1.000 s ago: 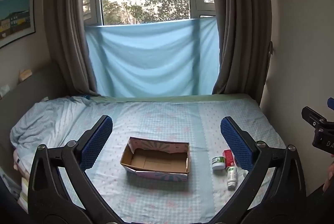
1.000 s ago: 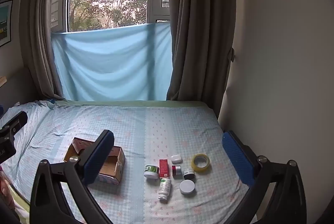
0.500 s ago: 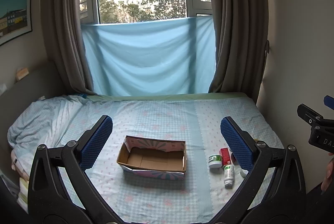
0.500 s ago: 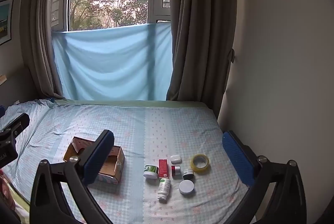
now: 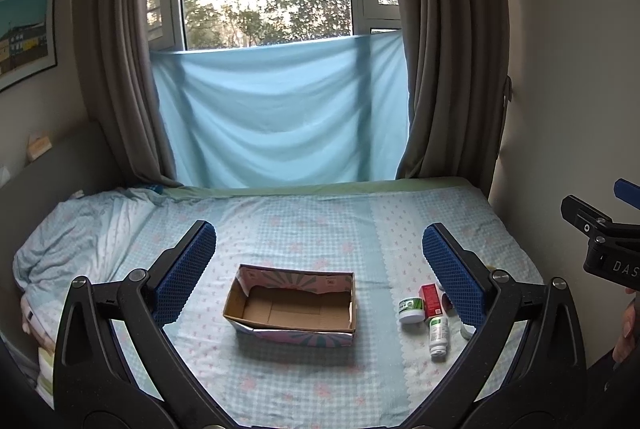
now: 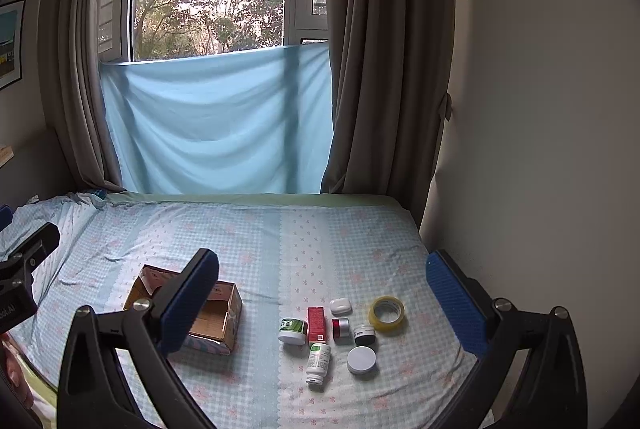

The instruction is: Organize rigid objects

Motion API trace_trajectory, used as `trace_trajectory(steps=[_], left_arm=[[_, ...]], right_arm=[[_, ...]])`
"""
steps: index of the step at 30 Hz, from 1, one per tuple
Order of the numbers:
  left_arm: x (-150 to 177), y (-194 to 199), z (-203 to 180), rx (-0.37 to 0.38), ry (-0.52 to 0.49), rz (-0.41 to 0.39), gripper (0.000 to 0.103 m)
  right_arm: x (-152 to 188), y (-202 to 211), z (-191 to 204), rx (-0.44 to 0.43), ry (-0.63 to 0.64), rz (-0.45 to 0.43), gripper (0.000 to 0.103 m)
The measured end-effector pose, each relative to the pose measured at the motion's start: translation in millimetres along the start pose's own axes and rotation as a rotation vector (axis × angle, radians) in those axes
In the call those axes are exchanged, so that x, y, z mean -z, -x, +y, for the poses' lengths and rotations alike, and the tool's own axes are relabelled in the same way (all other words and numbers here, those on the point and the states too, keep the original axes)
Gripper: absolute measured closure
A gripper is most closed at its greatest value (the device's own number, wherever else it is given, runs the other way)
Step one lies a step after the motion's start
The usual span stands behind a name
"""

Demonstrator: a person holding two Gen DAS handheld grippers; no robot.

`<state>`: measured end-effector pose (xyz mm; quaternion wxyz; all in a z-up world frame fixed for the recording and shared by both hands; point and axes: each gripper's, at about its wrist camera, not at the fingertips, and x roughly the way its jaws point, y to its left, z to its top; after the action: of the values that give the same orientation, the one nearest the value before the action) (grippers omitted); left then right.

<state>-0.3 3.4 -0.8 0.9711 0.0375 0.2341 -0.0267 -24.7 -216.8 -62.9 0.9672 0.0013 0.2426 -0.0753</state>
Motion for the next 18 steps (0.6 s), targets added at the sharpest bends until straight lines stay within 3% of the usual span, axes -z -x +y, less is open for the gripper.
trace_trajectory(steps=[18], left_arm=[[-2.1,-2.6,1.2,0.005,0.006,0.008,0.000]], right_arm=[[-3.0,-6.4,5.0,-0.006,0.002,0.002,0.000]])
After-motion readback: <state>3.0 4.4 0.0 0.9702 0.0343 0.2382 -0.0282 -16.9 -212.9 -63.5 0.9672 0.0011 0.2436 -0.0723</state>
